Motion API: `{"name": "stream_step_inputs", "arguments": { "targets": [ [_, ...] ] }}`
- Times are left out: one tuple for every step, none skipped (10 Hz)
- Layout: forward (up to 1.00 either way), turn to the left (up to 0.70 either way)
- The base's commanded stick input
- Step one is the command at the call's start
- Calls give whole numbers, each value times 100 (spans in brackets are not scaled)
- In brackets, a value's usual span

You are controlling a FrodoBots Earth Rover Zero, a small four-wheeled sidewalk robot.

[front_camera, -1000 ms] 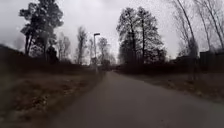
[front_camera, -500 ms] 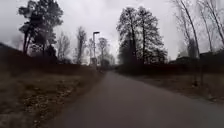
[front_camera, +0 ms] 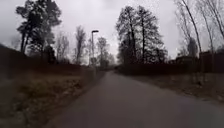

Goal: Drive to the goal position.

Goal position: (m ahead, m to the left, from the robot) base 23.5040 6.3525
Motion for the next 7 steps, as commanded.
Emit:
{"name": "stream_step_inputs", "arguments": {
  "targets": [
    [70, 0],
    [70, 0],
    [70, 0],
    [70, 0],
    [70, 0],
    [70, 0],
    [70, 0]
  ]
}}
